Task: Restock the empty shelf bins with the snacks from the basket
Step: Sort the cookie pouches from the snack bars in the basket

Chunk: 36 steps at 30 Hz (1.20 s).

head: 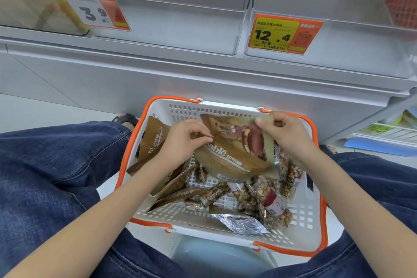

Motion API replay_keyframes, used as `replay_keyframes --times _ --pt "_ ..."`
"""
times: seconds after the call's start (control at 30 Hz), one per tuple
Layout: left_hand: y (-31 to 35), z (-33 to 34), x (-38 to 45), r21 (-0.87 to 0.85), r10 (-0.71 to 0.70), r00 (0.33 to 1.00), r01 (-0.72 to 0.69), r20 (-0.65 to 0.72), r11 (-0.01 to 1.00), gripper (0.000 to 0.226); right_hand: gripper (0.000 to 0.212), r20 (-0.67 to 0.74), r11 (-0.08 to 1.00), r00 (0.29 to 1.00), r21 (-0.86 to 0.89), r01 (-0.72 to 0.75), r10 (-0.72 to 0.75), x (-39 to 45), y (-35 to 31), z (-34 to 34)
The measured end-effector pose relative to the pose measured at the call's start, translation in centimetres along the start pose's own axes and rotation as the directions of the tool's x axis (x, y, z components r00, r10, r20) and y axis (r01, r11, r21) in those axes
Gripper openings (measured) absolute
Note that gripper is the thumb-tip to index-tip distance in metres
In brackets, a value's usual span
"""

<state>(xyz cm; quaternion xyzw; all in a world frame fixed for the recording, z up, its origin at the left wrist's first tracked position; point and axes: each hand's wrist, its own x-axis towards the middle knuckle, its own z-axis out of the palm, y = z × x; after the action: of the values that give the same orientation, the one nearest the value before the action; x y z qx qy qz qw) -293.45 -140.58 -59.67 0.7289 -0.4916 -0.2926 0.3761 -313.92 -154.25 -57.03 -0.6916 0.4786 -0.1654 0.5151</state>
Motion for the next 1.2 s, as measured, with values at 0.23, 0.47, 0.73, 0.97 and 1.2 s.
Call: replay_keyframes --times 0.23,0.47,0.73,0.97,1.2 --pt "-2.8 -2.0 -0.3 0.551 -0.048 0.981 -0.064 0.187 0.832 0.012 0.033 -0.104 0.904 0.989 -0.424 0.054 -0.108 1.5 2.0 -1.7" --pt "-3.3 -1.3 -0.3 0.464 0.015 0.988 -0.087 0.155 0.882 0.013 0.020 -0.080 0.741 0.981 -0.667 0.079 -0.177 0.8 2.5 -0.7" --pt "-0.3 -1.7 0.0 0.051 0.011 0.998 -0.015 0.062 0.999 0.012 0.074 0.504 0.867 0.857 -0.377 0.326 -0.103 -1.6 -0.4 4.0" --pt "3.3 -2.1 0.3 -0.120 0.069 0.952 -0.034 0.299 0.992 0.012 0.070 0.493 0.892 0.848 -0.269 0.362 -0.195 -0.3 0.0 5.2" --pt "2.7 -3.5 -0.2 -0.240 -0.148 0.977 0.182 0.152 0.954 0.017 0.024 0.456 0.913 0.877 -0.273 0.302 -0.154 0.9 -0.6 5.7"
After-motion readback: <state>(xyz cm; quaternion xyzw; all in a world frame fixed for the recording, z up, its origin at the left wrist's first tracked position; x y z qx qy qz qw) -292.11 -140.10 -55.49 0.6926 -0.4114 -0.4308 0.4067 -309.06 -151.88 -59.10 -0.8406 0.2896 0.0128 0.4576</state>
